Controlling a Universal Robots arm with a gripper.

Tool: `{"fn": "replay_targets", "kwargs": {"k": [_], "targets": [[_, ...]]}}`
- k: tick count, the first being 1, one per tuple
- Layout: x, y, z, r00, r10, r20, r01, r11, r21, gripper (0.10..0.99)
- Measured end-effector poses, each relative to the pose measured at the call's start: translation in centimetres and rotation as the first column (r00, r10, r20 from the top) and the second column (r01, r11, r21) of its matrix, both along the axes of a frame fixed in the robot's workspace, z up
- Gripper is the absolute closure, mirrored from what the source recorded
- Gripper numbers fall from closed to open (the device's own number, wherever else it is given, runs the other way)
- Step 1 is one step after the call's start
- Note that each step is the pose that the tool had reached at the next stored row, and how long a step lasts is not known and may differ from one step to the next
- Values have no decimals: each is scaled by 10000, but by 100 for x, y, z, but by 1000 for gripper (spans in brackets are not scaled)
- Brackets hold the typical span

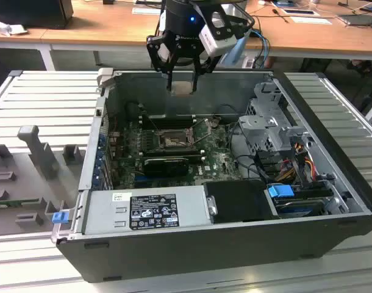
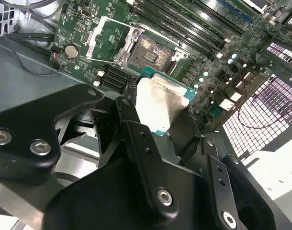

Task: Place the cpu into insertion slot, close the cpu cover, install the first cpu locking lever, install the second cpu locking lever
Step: 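Place the cpu into insertion slot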

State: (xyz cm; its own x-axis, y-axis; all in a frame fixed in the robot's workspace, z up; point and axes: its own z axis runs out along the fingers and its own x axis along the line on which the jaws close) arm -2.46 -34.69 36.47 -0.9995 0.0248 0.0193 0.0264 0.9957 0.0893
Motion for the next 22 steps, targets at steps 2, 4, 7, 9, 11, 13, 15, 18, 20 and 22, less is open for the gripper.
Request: {"fn": "replay_targets", "kwargs": {"k": [2, 4, 7, 9, 11, 13, 15, 18, 20, 22], "targets": [[0, 0, 0, 9998, -210, 0, 210, 9998, 0, 561], [0, 0, -1, 9989, -479, 0, 479, 9989, 0, 561], [0, 0, -3, 9981, -623, -5, 623, 9981, -2, 561], [0, -1, -7, 9980, -631, -14, 631, 9980, -2, 561], [0, -1, -11, 9980, -630, -14, 630, 9980, 0, 561], [0, -1, -13, 9980, -630, -16, 630, 9980, -2, 561], [0, -1, -14, 9979, -648, -16, 648, 9979, -2, 561], [0, -1, -14, 9975, -706, -15, 706, 9975, -2, 561], [0, -1, -14, 9972, -748, -16, 748, 9972, -2, 561], [0, -1, -17, 9961, -887, -16, 887, 9961, -2, 561]]}}
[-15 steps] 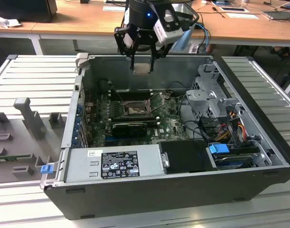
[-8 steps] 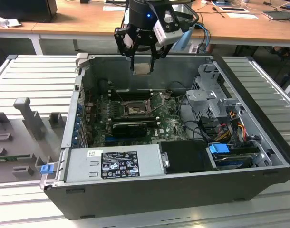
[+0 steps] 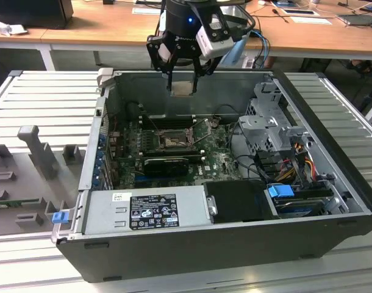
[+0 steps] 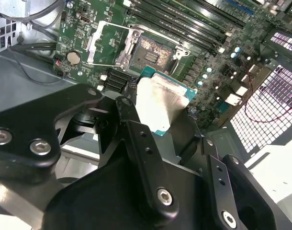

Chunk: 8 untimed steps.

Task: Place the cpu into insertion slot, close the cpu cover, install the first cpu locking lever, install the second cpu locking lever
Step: 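Place the cpu into insertion slot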

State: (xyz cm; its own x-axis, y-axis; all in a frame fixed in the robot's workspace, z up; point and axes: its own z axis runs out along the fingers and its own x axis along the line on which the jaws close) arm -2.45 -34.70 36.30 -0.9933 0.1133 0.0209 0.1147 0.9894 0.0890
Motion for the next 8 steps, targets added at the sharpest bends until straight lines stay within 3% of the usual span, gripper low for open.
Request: {"fn": "replay_targets", "kwargs": {"k": [8], "targets": [[0, 0, -6, 9984, -563, 0, 563, 9984, 1, 561]]}}
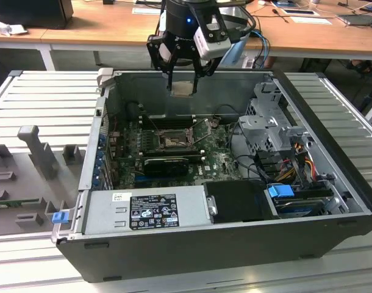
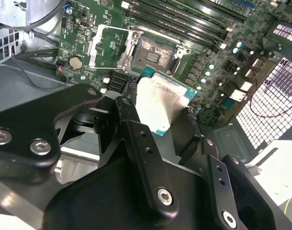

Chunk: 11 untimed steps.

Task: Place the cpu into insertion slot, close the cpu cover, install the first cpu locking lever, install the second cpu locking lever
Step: 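Place the cpu into insertion slot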

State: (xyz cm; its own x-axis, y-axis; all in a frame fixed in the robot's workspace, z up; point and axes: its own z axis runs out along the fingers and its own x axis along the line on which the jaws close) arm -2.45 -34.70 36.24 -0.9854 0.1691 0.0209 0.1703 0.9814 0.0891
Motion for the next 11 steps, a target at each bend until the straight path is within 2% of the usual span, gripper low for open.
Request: {"fn": "replay_targets", "kwargs": {"k": [11], "targets": [[-1, 0, -14, 9980, -629, -1, 629, 9980, -2, 561]]}}
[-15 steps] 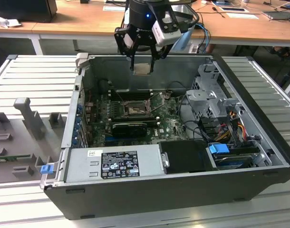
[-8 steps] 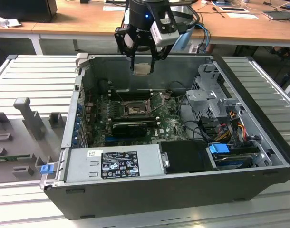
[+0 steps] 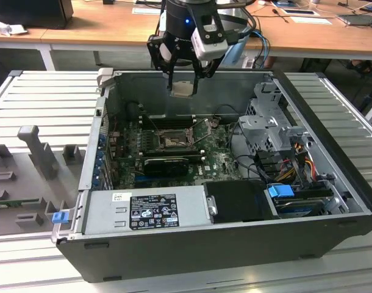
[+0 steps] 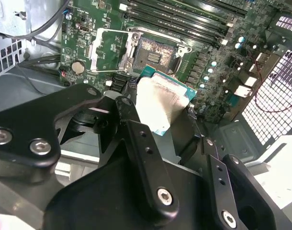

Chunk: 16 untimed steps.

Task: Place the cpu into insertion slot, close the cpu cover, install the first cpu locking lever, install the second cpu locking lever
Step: 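Place the cpu into insertion slot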

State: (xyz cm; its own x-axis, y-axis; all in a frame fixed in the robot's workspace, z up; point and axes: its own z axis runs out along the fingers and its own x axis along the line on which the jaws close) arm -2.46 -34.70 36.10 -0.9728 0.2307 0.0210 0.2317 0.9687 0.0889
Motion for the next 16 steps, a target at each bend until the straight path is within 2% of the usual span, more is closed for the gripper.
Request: {"fn": "replay_targets", "kwargs": {"k": [16], "targets": [[-1, 1, -6, 9990, -444, 0, 444, 9990, 2, 561]]}}
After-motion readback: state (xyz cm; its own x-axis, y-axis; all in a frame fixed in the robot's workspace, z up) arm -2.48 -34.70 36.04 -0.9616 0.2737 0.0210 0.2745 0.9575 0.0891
